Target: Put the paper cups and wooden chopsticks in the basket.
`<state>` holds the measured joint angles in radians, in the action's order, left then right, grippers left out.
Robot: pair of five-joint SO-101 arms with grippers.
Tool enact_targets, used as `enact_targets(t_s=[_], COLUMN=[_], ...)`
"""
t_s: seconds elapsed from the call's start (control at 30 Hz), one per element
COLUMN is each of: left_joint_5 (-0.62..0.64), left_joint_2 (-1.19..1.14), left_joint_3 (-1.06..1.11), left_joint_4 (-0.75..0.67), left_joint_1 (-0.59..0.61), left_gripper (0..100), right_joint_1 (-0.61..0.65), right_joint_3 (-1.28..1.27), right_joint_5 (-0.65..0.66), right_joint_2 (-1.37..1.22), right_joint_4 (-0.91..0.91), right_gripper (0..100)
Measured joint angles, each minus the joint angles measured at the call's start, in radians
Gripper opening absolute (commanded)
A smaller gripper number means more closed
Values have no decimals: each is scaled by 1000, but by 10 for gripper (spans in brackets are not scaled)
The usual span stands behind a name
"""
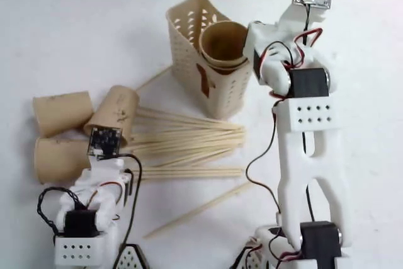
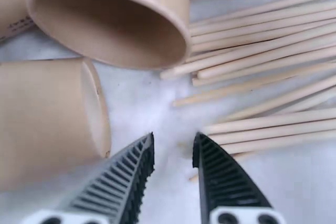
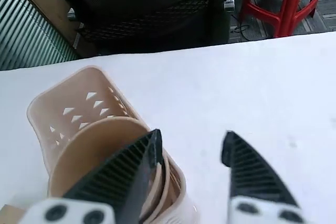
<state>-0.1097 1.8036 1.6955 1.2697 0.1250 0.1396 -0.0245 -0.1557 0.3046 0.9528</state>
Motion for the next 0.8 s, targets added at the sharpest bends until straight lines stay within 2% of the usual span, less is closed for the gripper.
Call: enact_targets(t_s=[0.13, 0.4, 0.47, 0.67, 0.8], left_joint_5=[0, 0, 0, 0, 0], left_joint_2=[0, 0, 0, 0, 0], left_joint_3=[0, 0, 0, 0, 0], left_joint_4=[0, 0, 0, 0, 0], left_joint_1=[0, 0, 0, 0, 0], left_gripper=[135, 135, 135, 135, 135], right_joint_1=[3, -14, -32, -37, -78], right_joint_3=[0, -40, -100, -462, -741], right_joint_5=[0, 0, 44, 364, 471], right_joint_2=[74, 236, 273, 377, 463], right_joint_4=[54, 482, 523, 411, 259], right_gripper=[279, 26, 22, 17, 18])
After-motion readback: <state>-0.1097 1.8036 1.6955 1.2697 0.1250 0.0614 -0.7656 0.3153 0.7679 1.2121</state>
